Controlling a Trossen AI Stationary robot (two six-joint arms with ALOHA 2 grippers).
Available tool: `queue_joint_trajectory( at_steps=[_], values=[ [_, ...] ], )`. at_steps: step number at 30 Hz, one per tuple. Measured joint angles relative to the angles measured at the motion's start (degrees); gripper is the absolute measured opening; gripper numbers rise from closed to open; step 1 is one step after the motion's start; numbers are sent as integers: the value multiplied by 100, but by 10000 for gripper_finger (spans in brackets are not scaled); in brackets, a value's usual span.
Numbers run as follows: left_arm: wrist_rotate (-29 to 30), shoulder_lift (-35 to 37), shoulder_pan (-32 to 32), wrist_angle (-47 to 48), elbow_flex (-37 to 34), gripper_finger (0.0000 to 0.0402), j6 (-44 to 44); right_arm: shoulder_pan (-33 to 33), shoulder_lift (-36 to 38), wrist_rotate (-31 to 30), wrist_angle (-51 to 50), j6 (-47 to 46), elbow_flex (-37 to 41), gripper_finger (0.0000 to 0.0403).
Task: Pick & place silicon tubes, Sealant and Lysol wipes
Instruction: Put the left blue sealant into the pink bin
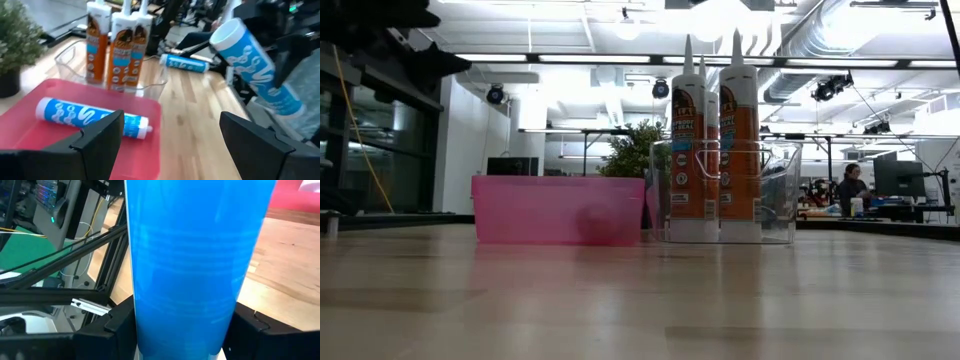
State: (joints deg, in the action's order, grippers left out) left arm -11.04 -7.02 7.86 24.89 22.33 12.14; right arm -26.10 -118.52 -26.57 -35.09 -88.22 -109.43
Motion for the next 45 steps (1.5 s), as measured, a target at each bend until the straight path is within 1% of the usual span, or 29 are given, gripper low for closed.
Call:
queue_joint_trajectory(
  at_steps=[2,4,7,11,14,18,21,26,31,37,43,45],
  values=[
    [148,-195,1,-73,0,324,14,48,2,31,-10,5,0,208],
    [276,-328,0,-156,0,324,219,77,1,51,-35,8,0,208],
    [302,-464,1,-157,0,324,563,104,2,73,-111,-2,0,208],
    [188,-645,2,-159,0,324,359,107,2,296,-353,-34,0,208],
    [-243,-808,2,-355,0,324,-211,135,2,477,-584,-164,0,208],
    [-948,-1181,0,-625,0,324,-1356,200,2,691,-680,-174,30,208],
    [-1190,-1519,1,-827,0,324,-1790,263,11,936,-645,-145,61,208],
    [-1443,-2163,0,-1333,0,324,-1840,336,-71,1244,-691,66,63,208],
    [-1796,-2933,0,-1966,0,324,-1715,368,-233,1408,-739,193,63,208],
    [-2253,-3840,-10,-2823,0,324,-1624,438,-485,1976,-745,234,63,208],
    [-2315,-4596,-413,-3427,2,324,-1639,474,-682,2251,-659,279,66,208],
    [-2294,-4877,-598,-3661,2,324,-1639,485,-706,2235,-606,279,66,208]
  ],
)
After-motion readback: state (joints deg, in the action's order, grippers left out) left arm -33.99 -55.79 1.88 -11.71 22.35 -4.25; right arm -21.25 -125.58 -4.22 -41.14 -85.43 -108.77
